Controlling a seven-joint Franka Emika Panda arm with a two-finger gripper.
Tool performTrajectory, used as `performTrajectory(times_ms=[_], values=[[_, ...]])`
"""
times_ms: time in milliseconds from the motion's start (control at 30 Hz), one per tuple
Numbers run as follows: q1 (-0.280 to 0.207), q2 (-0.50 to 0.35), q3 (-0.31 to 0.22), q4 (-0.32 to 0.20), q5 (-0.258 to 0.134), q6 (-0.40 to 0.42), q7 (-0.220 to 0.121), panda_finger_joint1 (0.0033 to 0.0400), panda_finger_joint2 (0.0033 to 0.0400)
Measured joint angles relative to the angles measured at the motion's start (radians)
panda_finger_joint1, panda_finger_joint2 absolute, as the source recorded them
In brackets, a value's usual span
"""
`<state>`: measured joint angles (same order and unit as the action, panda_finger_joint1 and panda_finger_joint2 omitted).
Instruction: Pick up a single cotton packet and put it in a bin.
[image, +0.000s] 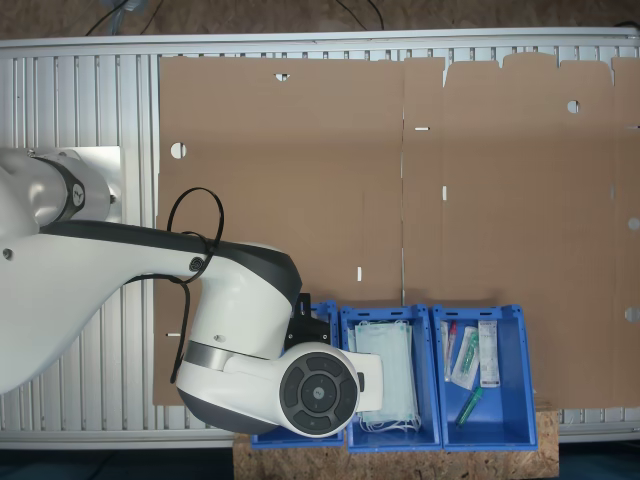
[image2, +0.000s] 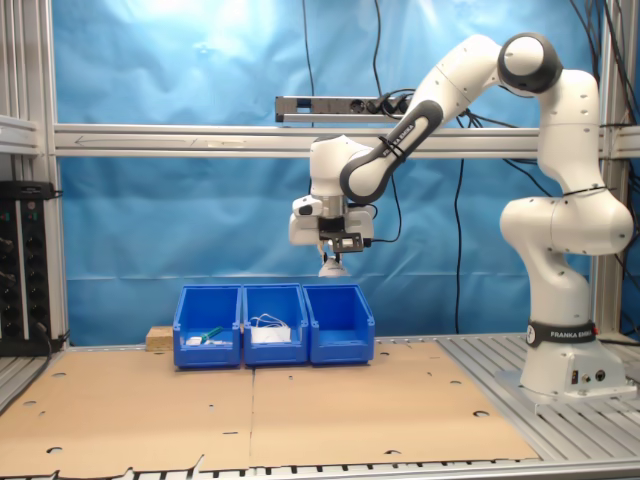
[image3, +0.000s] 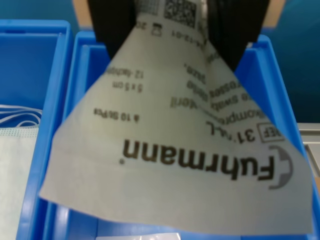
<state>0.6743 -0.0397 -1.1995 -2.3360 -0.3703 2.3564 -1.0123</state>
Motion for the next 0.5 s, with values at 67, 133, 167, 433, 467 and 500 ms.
performTrajectory(times_ms=[67, 133, 167, 433, 467, 500], values=[[0.000, 0.000, 0.000, 0.000, 0.000, 0.001, -0.002, 0.0087, 0.0087], [0.000, 0.000, 0.000, 0.000, 0.000, 0.001, -0.003, 0.0087, 0.0087], [0.000, 0.000, 0.000, 0.000, 0.000, 0.001, -0.004, 0.0087, 0.0087], [0.000, 0.000, 0.000, 0.000, 0.000, 0.002, -0.007, 0.0087, 0.0087], [0.000, 0.000, 0.000, 0.000, 0.000, 0.002, -0.007, 0.0087, 0.0087], [0.000, 0.000, 0.000, 0.000, 0.000, 0.002, -0.008, 0.0087, 0.0087]])
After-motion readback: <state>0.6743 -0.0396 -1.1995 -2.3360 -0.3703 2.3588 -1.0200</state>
